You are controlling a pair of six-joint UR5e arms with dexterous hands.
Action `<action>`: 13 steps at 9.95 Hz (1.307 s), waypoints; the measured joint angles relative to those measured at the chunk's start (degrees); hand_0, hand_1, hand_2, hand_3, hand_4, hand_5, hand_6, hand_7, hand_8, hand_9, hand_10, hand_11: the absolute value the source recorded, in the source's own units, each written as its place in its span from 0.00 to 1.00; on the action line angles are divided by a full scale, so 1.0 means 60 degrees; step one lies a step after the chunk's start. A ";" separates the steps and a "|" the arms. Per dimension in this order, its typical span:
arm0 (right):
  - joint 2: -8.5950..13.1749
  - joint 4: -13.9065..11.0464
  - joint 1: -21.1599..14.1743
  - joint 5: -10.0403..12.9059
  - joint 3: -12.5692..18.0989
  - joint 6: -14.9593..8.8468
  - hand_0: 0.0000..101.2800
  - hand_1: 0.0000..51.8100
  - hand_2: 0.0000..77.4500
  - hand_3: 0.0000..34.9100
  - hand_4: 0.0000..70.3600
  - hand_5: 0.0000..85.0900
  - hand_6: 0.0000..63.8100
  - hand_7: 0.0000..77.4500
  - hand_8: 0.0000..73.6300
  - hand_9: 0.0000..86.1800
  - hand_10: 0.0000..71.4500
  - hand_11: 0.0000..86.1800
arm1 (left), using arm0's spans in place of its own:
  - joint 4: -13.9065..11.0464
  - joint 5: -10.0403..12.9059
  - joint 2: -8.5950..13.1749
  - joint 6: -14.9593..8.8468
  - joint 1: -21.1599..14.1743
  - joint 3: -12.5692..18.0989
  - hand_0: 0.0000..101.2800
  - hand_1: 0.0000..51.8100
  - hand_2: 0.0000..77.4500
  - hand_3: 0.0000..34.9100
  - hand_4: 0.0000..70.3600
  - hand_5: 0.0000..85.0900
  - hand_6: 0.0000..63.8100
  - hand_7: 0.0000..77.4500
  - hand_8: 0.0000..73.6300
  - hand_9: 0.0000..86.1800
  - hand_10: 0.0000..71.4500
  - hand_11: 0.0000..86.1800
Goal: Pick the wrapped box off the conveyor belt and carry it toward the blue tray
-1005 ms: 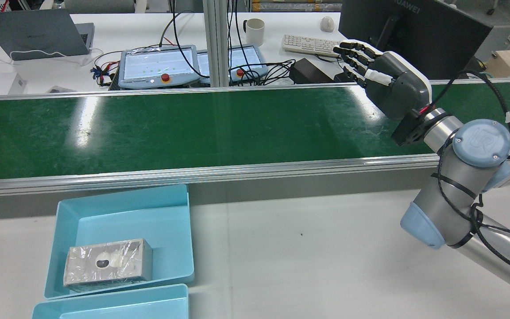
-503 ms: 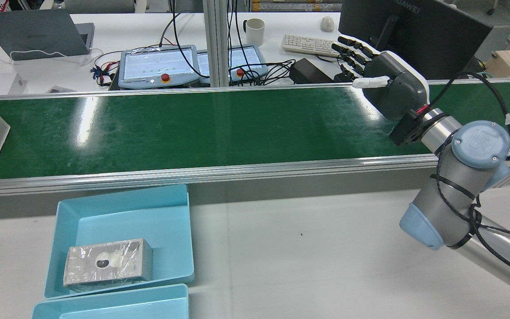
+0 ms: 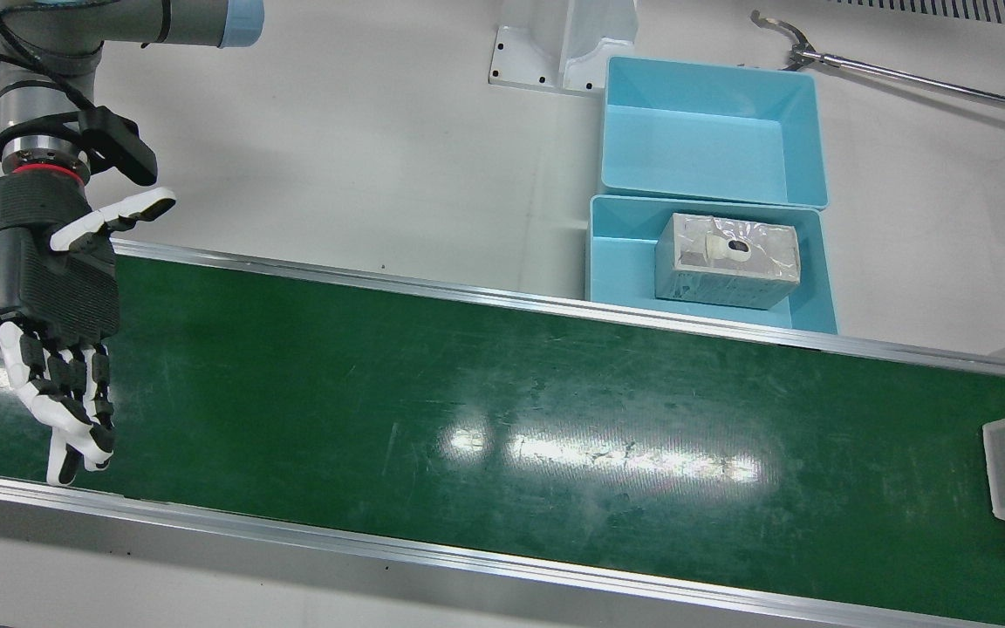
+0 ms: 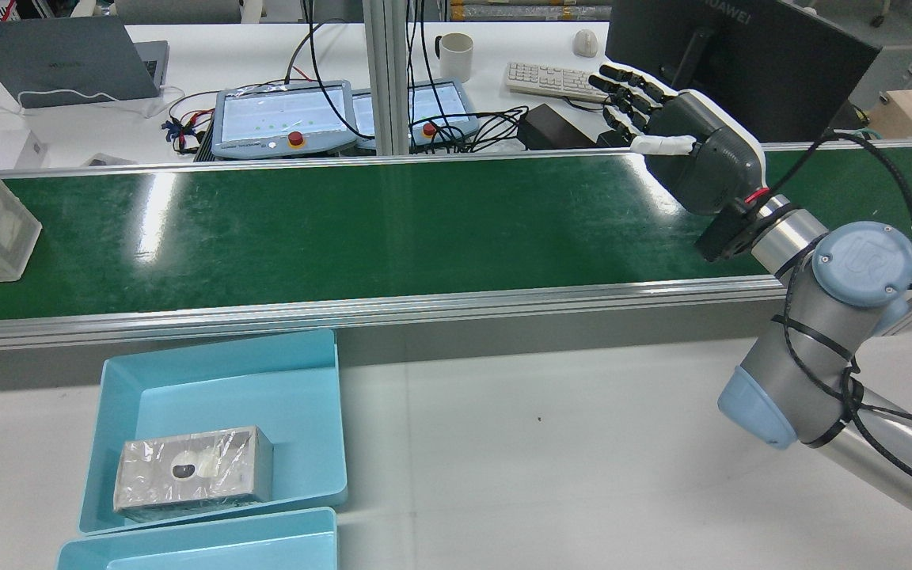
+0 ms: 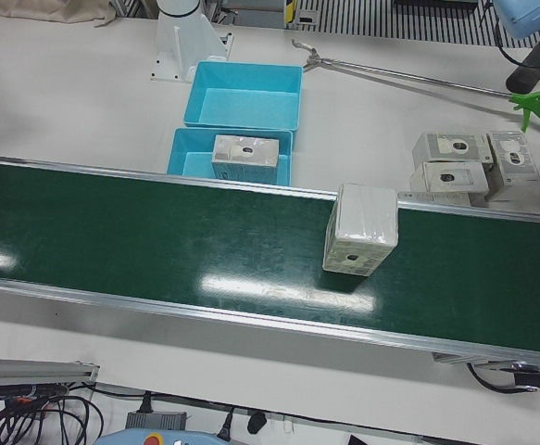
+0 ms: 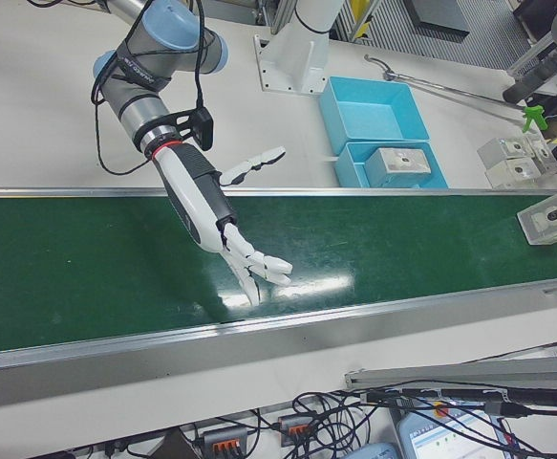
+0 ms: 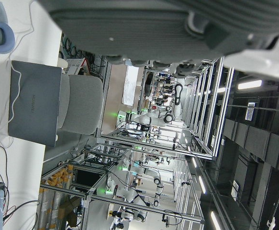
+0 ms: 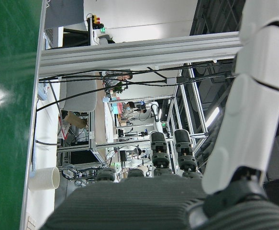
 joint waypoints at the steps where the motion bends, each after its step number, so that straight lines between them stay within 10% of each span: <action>1: -0.0003 0.0016 0.0000 -0.0001 -0.0001 -0.0005 0.44 0.19 0.12 0.17 0.09 0.23 0.00 0.19 0.00 0.01 0.02 0.03 | 0.0000 0.0000 0.0000 0.0000 0.0000 0.0000 0.00 0.00 0.01 0.00 0.00 0.01 0.00 0.01 0.01 0.00 0.01 0.00; 5: -0.0007 0.0032 -0.0012 0.0009 -0.0006 -0.0022 0.44 0.19 0.12 0.00 0.10 0.24 0.01 0.18 0.00 0.02 0.00 0.02 | 0.0000 0.0000 0.0000 0.0000 0.0000 0.0000 0.00 0.00 0.01 0.00 0.00 0.01 0.00 0.01 0.01 0.00 0.00 0.00; 13: -0.0007 0.0034 -0.0134 0.0025 -0.0071 -0.0077 0.45 0.19 0.12 0.05 0.11 0.25 0.01 0.18 0.00 0.02 0.00 0.02 | 0.0000 0.0000 0.0000 0.0000 0.0000 0.0000 0.00 0.00 0.01 0.00 0.00 0.01 0.00 0.01 0.01 0.00 0.01 0.00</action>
